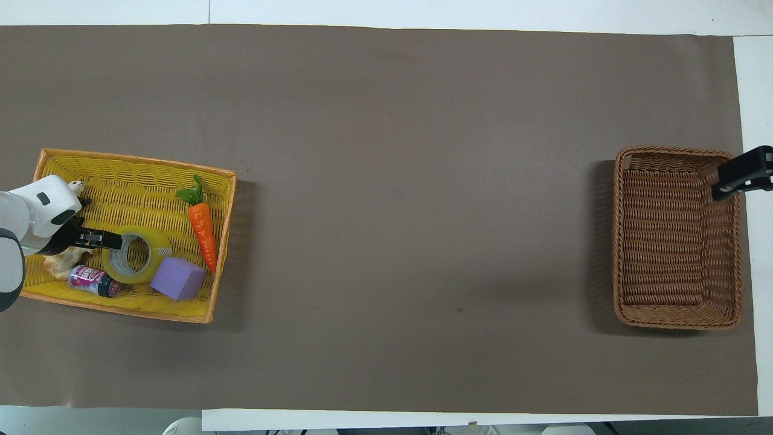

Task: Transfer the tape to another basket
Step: 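Lower the left gripper into the yellow basket toward the tape roll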

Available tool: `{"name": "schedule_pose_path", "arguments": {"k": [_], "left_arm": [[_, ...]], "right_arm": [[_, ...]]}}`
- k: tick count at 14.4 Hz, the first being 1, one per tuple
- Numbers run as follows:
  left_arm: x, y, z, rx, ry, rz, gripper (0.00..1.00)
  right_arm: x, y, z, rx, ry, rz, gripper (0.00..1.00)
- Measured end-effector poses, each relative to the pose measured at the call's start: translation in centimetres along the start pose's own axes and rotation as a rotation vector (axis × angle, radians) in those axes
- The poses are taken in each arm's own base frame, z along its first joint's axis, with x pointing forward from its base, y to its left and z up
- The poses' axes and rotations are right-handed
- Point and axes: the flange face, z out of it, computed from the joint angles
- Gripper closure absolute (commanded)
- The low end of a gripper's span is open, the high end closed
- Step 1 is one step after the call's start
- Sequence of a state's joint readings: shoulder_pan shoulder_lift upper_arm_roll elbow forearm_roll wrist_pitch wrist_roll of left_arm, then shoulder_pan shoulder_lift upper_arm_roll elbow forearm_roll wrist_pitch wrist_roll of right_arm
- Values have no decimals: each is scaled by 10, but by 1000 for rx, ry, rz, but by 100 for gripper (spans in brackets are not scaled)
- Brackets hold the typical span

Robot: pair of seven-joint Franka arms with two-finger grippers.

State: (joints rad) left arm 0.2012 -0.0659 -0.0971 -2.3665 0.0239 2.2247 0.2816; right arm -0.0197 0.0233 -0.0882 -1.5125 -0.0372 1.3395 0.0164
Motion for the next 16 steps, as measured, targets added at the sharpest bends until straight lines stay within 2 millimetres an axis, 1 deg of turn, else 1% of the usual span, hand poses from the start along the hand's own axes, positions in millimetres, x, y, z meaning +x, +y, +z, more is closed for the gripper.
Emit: {"name": "schedule_pose_path", "arguments": {"k": [3,7,9,10,11,16], "left_arm": [[-2,2,4,-2,-9,3,34],[-12,6,20,-13,-43,5,34],[-14,7,22,-14,-49,5,44],[-14,8,24,-15,-52,7,46],[-16,9,26,-16,-57,9,48],[-19,17,34,-20,-74,23,48]], "right_arm": [[0,0,0,0,0,0,1],[0,0,0,0,0,0,1],[0,0,0,0,0,0,1],[0,0,0,0,0,0,1],[0,0,0,0,0,0,1],[0,0,0,0,0,0,1]]}}
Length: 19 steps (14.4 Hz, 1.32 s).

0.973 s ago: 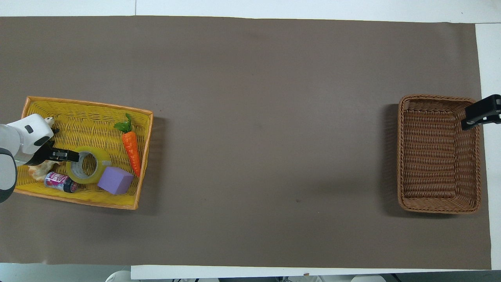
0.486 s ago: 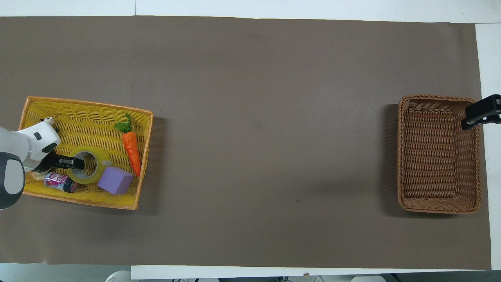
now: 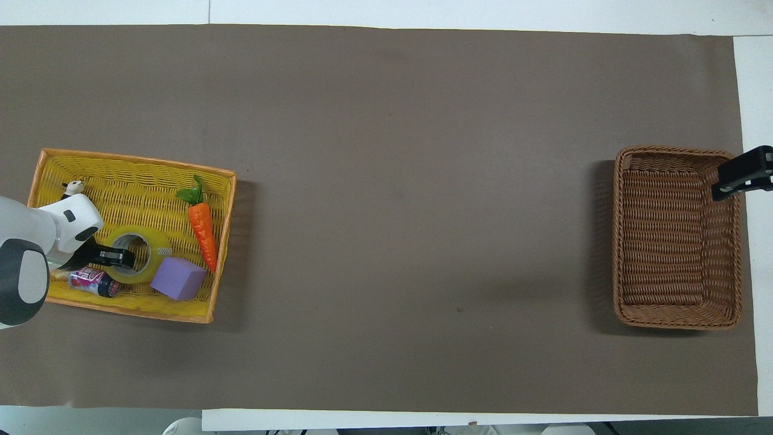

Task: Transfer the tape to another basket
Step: 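Lower the left gripper into the yellow basket toward the tape roll, then close the left gripper on the rim of the yellow tape roll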

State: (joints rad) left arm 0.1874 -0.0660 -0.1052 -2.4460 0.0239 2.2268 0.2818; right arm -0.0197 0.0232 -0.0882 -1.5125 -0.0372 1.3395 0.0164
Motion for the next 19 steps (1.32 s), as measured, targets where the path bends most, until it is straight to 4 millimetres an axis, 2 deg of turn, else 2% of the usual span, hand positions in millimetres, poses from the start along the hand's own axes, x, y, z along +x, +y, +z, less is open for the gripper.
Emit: {"name": "schedule_pose_path", "arguments": {"k": [14,19], "left_arm": [[5,0,-1,12,40,13,47],[6,7,0,13,36,29,48]], "right_arm": [[0,0,0,0,0,0,1],[0,0,0,0,0,0,1]]}}
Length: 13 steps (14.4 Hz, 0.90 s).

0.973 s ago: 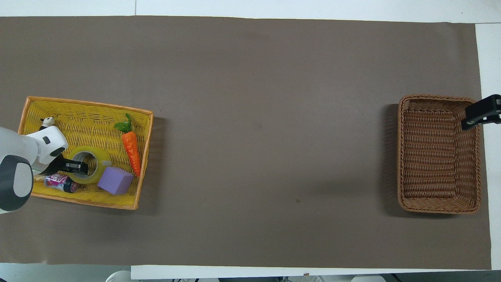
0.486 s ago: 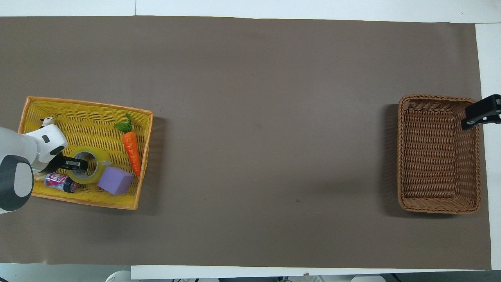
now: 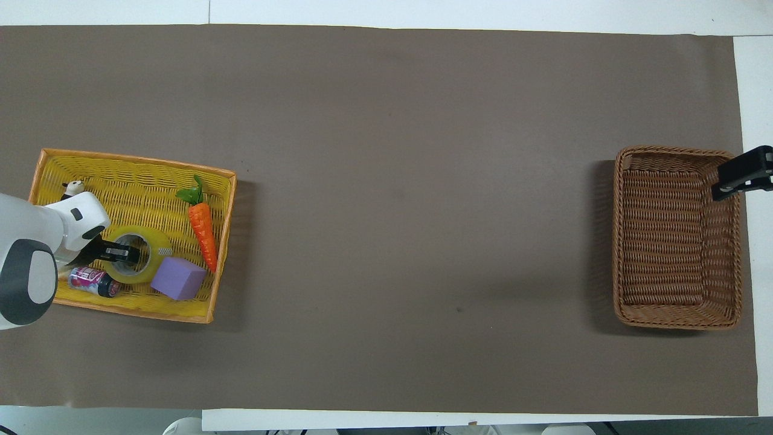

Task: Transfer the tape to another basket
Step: 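Close the left gripper on the rim of the yellow tape roll, then lift the tape roll with the left gripper toward the table center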

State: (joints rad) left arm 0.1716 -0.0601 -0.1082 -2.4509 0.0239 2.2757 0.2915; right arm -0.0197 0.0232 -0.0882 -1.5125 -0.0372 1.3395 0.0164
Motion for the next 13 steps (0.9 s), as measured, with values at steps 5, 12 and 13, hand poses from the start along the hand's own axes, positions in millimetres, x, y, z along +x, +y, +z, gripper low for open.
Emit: {"name": "schedule_pose_path", "arguments": {"k": [5,12,13], "left_arm": [[2,4,6,-3,-10,10,85],[11,2,-18,-14,-51,15,100],[18,2,-39,-20,-73,18,100]], "right_arm": [[0,0,0,0,0,0,1],[0,0,0,0,0,0,1],[0,0,0,0,0,0,1]]}}
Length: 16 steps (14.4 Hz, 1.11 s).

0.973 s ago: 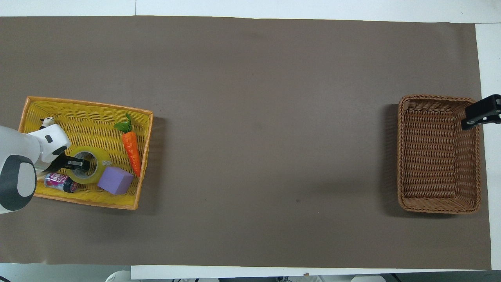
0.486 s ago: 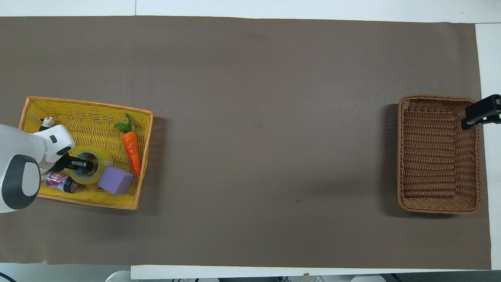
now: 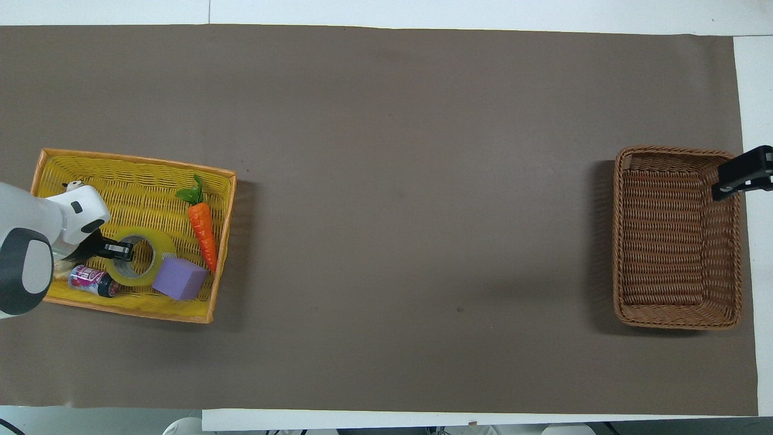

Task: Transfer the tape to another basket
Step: 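Lift the tape roll with the left gripper toward the table center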

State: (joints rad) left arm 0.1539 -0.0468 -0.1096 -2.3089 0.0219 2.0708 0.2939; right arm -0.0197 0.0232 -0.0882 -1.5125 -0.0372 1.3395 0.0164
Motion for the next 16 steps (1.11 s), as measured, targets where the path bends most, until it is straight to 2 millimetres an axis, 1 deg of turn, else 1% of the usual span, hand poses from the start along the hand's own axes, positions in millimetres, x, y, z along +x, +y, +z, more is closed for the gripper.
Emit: {"name": "schedule_pose_path", "arguments": {"k": [1,2,3,4,5,6,8,10,11,12,13,14,15,16], "left_arm": [[7,5,-27,-15,-14,0,100],[14,15,-56,-45,-16,-16,100],[20,30,-81,-87,-10,-52,99],[26,51,-100,-131,-1,-94,99],[33,79,-113,-168,9,-135,99],[39,114,-120,-199,13,-171,99],[45,195,-125,-246,-2,-220,99],[40,269,-122,-244,-16,-232,99],[34,299,-120,-239,-23,-228,99],[28,324,-119,-244,-29,-224,99],[22,345,-120,-260,-37,-217,100],[17,360,-122,-280,-44,-207,100],[13,371,-125,-296,-48,-197,100],[11,377,-127,-311,-53,-193,100]], "right_arm": [[0,0,0,0,0,0,1],[0,0,0,0,0,0,1],[0,0,0,0,0,0,1],[0,0,0,0,0,0,1],[0,0,0,0,0,0,1],[0,0,0,0,0,0,1],[0,0,0,0,0,0,1],[0,0,0,0,0,0,1],[0,0,0,0,0,0,1],[0,0,0,0,0,0,1],[0,0,0,0,0,0,1],[0,0,0,0,0,0,1],[0,0,0,0,0,0,1],[0,0,0,0,0,0,1]]}}
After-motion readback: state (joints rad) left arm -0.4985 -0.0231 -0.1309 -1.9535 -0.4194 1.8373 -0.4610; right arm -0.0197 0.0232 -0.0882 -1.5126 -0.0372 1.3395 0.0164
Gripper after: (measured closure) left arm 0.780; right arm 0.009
